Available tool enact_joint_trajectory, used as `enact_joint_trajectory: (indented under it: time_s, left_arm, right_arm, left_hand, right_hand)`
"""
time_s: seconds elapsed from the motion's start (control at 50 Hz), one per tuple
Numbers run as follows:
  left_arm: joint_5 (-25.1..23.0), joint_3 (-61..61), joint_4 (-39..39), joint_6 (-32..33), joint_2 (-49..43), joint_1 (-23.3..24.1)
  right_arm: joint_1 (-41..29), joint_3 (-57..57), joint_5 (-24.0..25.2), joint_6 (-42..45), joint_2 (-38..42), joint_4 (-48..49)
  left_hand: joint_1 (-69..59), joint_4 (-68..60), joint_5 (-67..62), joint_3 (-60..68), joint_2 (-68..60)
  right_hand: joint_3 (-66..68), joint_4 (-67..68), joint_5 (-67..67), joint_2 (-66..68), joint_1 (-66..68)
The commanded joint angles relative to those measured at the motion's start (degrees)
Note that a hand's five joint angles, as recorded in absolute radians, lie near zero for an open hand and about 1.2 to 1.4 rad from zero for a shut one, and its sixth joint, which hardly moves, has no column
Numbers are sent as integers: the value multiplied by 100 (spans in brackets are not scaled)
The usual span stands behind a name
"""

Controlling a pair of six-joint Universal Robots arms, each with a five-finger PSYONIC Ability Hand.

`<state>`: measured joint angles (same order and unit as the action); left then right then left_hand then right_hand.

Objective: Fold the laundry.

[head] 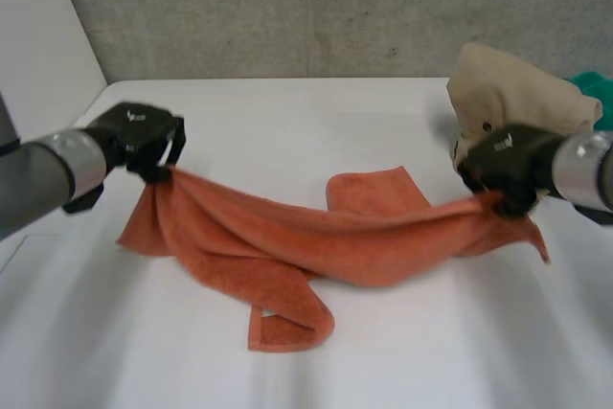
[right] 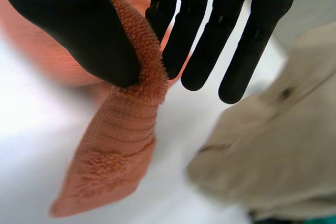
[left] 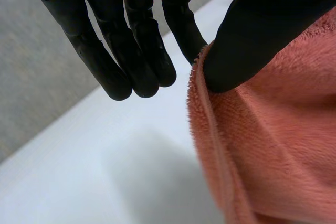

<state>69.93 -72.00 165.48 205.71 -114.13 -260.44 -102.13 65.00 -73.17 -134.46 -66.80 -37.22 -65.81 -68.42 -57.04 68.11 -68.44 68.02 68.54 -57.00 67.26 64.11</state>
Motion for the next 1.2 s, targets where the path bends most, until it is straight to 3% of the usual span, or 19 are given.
enact_joint_trajectory:
  time_s: [0.02, 0.1, 0.18, 0.22, 0.3, 0.4, 0.54, 0.7, 0.74, 0.76, 0.82, 1.0, 1.2]
  left_arm:
    - [695, 2282, 816, -276, -408, 221]
    - [1371, 3067, 1677, -487, -233, 327]
    - [1944, 3122, 2276, -619, 109, 397]
    - [1989, 3008, 2340, -620, 251, 415]
    - [1823, 2377, 2278, -655, 611, 441]
    - [1638, -46, 2278, -611, 937, 441]
    - [1603, -1648, 2892, -515, 438, 441]
    - [1392, -1914, 2569, -224, -276, 521]
    - [1339, -1897, 2463, -163, -320, 494]
    - [1304, -1853, 2384, -128, -337, 451]
    - [1269, -1774, 2322, -57, -329, 302]
    - [1032, -1844, 2278, -110, -145, -288]
    - [215, -2116, 1708, -31, -205, -701]
  right_arm:
    - [-264, -1399, -643, -1747, 597, 3082]
    - [-220, -1902, -1215, -2477, 598, 4621]
    - [-193, -1895, -1401, -2830, 441, 5713]
    - [-193, -1798, -1367, -2840, 352, 5787]
    - [-158, -1412, -1095, -2875, 132, 5726]
    - [140, -42, -444, -3007, -246, 5401]
    - [430, 1600, 30, -2797, -159, 4953]
    - [589, 3001, 347, -1839, 62, 4689]
    - [624, 3124, 321, -1645, 106, 4671]
    - [668, 3229, 347, -1497, 123, 4645]
    - [747, 3300, 356, -1381, 176, 4566]
    - [896, 3265, 330, -1600, 202, 4487]
    - [1046, 3054, 312, -2171, 238, 4425]
  left_hand:
    - [-1419, -1158, -1296, 1189, -1156]
    - [-1419, -1158, -1296, 1189, -1156]
    - [-1419, -1158, -1296, 1189, -1156]
    - [-1419, -1158, -1296, 1189, -1156]
    - [-1419, -1158, -1296, 1189, -1156]
    - [-1419, -1158, -1296, 1189, -1156]
    - [-1419, -1158, -1296, 1189, -1156]
    - [-1419, -1158, -1296, 1189, -1156]
    - [184, 444, 306, -413, 447]
    - [2309, 2570, 2432, -2539, 2572]
    - [4159, 4420, 4282, -4389, 4422]
    - [4349, 4610, 4472, -4579, 4612]
    - [3509, 3769, 3631, -3738, 3771]
  right_hand:
    - [1198, 1146, -1300, 1274, 1589]
    - [1198, 1146, -1300, 1274, 1589]
    - [1198, 1146, -1300, 1274, 1589]
    - [1198, 1146, -1300, 1274, 1589]
    - [1198, 1146, -1300, 1274, 1589]
    - [1198, 1146, -1300, 1274, 1589]
    - [1198, 1146, -1300, 1274, 1589]
    - [1198, 1146, -1300, 1274, 1589]
    - [1198, 1146, -1300, 1274, 1589]
    - [1198, 1146, -1300, 1274, 1589]
    - [1198, 1146, -1300, 1274, 1589]
    - [1198, 1146, -1300, 1274, 1589]
    - [1198, 1146, -1300, 1274, 1589]
